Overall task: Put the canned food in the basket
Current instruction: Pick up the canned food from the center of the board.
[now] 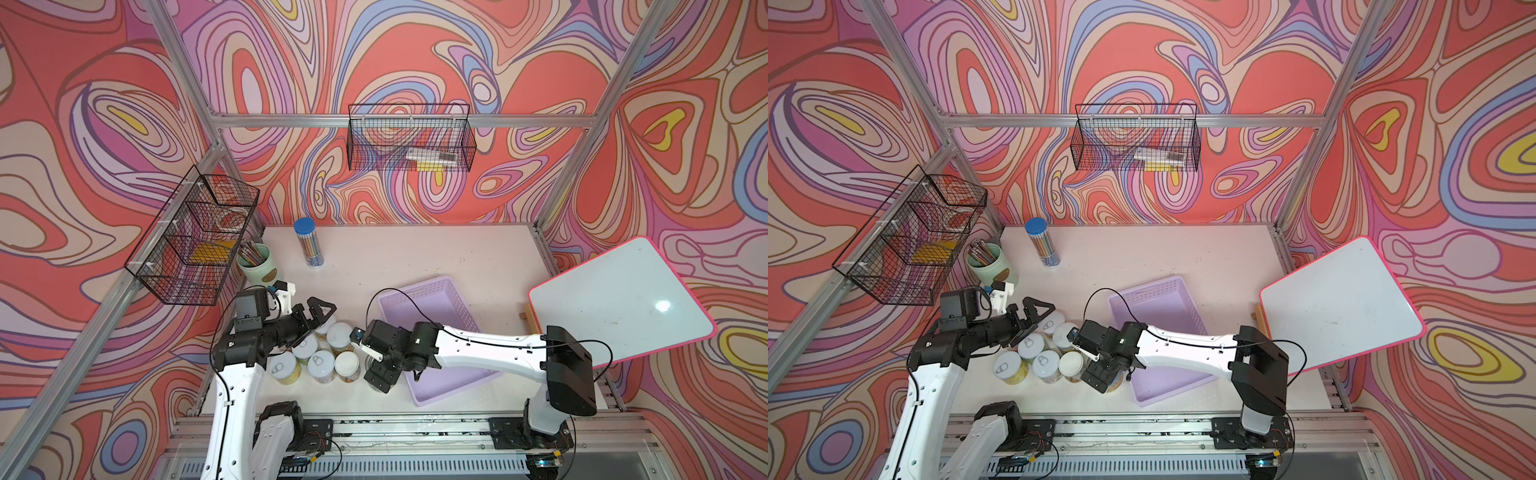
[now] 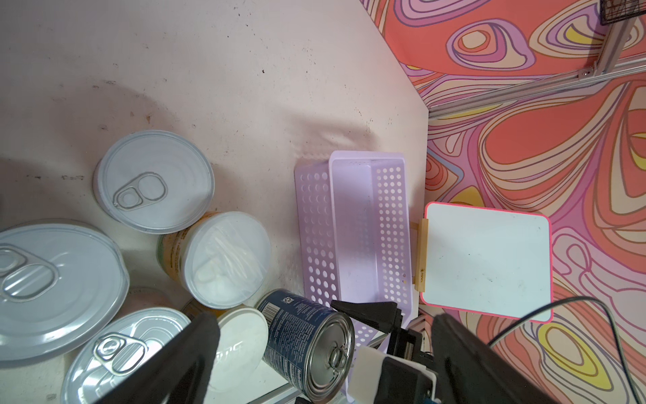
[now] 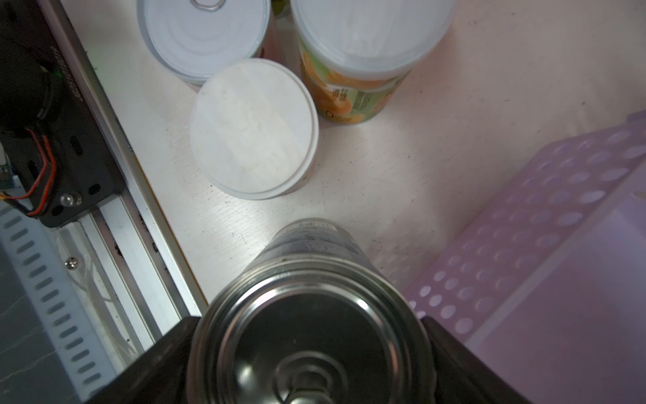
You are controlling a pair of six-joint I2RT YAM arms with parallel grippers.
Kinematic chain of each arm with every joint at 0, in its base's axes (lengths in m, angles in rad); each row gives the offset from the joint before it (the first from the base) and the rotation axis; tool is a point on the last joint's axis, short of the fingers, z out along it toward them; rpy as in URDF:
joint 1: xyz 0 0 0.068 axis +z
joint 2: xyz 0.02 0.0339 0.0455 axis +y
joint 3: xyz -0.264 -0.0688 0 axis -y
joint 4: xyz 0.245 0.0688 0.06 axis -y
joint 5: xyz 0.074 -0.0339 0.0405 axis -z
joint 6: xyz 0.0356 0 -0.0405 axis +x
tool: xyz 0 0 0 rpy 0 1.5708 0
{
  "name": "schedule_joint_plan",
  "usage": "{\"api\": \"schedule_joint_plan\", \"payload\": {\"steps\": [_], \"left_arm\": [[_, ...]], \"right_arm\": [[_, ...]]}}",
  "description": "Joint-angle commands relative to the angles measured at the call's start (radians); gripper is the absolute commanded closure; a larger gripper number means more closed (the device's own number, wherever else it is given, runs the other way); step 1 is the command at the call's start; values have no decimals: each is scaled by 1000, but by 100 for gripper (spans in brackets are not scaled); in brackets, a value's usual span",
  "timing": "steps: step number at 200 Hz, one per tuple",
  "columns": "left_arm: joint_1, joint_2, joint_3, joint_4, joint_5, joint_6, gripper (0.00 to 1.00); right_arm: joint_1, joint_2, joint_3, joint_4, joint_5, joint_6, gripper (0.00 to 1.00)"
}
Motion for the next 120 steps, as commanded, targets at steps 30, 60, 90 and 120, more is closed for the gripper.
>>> {"api": "schedule_joint_plan", "payload": {"steps": [30, 60, 90, 120], "left_arm": [[5, -3, 21, -21, -10, 25, 1], [6, -2, 24, -25, -10, 29, 1], [6, 0, 20, -16, -10, 26, 1], [6, 8, 23, 22, 24, 10, 1]], "right_arm": [[8, 25, 31, -8, 6, 10, 14], [10, 29, 38, -10, -1, 10, 21], [11, 24, 51, -10, 2, 16, 26], [12, -25, 74, 15, 27, 44, 35]]}}
